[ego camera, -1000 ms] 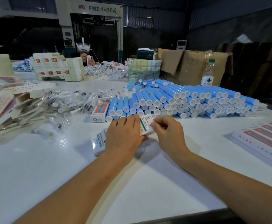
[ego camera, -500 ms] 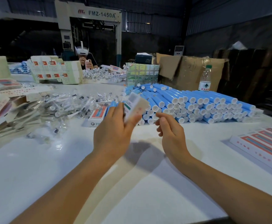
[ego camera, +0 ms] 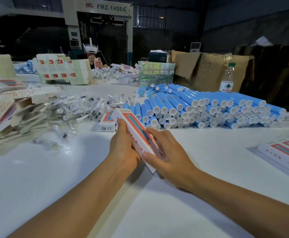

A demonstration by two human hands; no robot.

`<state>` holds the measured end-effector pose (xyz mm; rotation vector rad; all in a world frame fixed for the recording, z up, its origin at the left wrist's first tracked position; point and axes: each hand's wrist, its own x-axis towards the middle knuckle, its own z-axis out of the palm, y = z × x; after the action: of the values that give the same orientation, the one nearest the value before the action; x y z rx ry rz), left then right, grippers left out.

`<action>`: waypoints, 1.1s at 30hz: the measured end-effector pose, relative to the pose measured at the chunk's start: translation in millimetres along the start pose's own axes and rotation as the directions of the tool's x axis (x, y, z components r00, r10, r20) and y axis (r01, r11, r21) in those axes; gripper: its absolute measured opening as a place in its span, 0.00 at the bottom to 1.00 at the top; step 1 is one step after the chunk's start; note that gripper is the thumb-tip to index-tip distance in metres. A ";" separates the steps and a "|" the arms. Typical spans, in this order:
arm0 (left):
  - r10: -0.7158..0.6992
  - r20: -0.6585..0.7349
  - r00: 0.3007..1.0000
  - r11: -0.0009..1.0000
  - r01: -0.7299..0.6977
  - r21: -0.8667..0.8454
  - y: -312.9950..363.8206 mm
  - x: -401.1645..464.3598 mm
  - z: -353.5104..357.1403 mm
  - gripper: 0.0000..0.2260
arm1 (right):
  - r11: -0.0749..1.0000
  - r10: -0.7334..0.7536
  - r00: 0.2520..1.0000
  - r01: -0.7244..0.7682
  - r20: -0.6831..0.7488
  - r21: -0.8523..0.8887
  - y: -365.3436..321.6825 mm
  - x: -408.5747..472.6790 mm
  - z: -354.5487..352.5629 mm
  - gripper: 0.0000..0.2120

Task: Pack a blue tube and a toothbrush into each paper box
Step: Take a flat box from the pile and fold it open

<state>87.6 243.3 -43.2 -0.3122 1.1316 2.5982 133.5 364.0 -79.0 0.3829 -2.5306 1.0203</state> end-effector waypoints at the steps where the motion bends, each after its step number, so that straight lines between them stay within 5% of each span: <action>1: 0.008 0.000 1.000 1.000 -0.008 0.002 -0.3 -0.3 0.1 0.20 | 1.000 -0.006 1.000 0.006 0.000 -0.002 0.6 0.1 0.1 0.33; 11: 0.111 0.055 0.992 0.990 -0.115 0.078 0.5 -4.6 -0.4 0.19 | 0.999 0.037 0.999 -0.037 0.025 -0.019 -4.4 -0.5 -6.2 0.30; 18: 0.324 0.186 0.928 0.726 -0.370 0.579 -9.4 -6.0 -11.1 0.21 | 0.968 0.036 0.995 -0.058 -0.091 -0.245 -14.2 5.2 -65.2 0.25; 27: 0.057 0.075 0.996 0.639 -0.094 0.764 -23.3 50.9 -10.8 0.14 | 0.784 0.191 0.979 -0.196 -0.071 -0.588 23.9 -107.1 -136.0 0.24; 33: -0.026 -0.014 1.000 0.608 0.027 0.793 -27.1 72.8 -16.4 0.11 | 0.478 0.362 0.865 -0.491 -0.346 -0.728 99.2 -155.7 -194.4 0.24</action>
<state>30.3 261.6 -95.0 -0.1112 2.1059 1.7775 281.8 587.4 -79.4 -0.6143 -2.6675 -0.0930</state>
